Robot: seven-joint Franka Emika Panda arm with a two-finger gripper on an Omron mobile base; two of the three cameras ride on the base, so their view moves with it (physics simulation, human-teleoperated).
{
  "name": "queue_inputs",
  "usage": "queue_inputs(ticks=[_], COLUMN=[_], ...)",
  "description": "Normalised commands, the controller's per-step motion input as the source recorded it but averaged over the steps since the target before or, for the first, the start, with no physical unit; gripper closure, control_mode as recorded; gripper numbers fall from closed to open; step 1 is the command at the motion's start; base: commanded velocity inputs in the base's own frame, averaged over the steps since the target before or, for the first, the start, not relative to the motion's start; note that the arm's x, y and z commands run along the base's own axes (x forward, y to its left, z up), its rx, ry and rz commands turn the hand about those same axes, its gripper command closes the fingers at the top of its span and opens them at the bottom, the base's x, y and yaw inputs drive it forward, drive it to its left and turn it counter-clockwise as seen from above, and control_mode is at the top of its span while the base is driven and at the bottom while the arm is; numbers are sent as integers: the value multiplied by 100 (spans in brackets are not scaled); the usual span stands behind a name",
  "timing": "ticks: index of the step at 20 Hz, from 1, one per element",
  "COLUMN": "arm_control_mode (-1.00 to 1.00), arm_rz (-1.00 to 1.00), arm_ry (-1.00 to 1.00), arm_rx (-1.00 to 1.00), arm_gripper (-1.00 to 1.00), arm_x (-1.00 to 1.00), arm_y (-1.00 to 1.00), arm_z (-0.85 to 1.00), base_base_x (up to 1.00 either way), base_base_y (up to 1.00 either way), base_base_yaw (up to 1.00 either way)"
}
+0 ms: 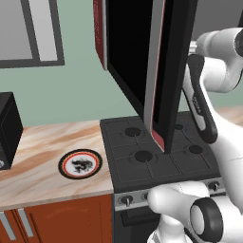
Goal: Pick the corn from the counter and place it in the microwave. Then turn on the microwave.
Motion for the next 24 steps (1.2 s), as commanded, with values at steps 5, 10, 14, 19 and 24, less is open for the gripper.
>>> queue_inputs(ticks=[5,10,14,19,24], arm_control_mode=[-100,-100,-100,-100,-100], arm_rz=[0,0,0,0,0], arm_ry=[0,0,0,0,0], arm_rx=[0,-1,0,-1,-1], arm_gripper=[-100,-100,-100,-100,-100], arm_x=[-58,-59,-62,-59,-50], arm_y=[0,0,0,0,0], arm_z=[1,2,2,0,0], base_base_x=[0,0,0,0,0], base_base_y=[0,0,0,0,0], base_base_yaw=[0,0,0,0,0])
